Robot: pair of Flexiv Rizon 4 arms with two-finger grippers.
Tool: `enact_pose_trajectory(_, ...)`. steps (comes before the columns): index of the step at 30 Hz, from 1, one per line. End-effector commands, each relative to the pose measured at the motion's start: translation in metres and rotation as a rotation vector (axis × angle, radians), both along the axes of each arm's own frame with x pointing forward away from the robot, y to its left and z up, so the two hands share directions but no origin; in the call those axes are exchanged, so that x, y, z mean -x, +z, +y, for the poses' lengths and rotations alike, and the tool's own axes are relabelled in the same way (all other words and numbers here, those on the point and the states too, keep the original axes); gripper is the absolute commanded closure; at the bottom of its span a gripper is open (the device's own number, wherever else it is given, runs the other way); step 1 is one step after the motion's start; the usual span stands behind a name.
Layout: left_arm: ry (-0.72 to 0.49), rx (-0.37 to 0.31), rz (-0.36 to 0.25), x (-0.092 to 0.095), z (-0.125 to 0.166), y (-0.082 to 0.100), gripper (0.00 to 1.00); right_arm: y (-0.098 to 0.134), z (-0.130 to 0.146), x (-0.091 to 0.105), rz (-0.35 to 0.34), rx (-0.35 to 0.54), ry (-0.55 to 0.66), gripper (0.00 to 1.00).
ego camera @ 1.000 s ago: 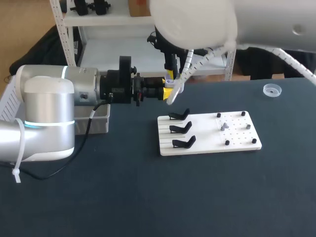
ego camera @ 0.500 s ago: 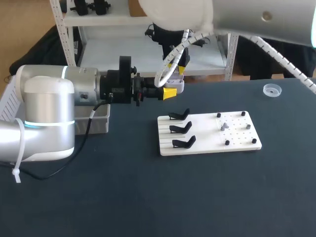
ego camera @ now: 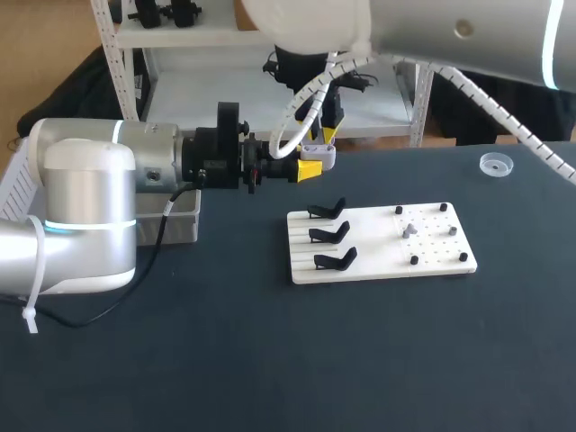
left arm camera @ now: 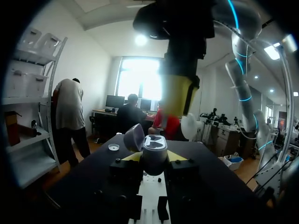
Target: Pick up each earbud case from the left stands, insert the matching earbuds, close the lid, and place the case in the box.
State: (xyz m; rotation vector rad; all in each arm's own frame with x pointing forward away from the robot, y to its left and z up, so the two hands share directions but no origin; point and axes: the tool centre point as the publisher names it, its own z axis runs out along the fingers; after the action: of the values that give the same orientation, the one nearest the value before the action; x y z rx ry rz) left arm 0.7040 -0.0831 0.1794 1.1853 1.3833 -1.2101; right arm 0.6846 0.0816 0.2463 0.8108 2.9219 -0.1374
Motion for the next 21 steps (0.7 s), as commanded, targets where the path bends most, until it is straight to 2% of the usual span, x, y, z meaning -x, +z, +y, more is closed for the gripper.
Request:
enact_pose_trajectory(1,0.002,0.003,-0.002,0.0008,0.0004,-0.0005,1.00,-0.0014,0.0010,-0.0036,0.003,0.000,-0.006,1.00)
enact_pose_trajectory(21,0.002,0.003,-0.002,0.0008,0.0004,-0.0005,1.00,-0.0092,-0.0002,-0.0099,0.010,-0.008,-0.032,1.00)
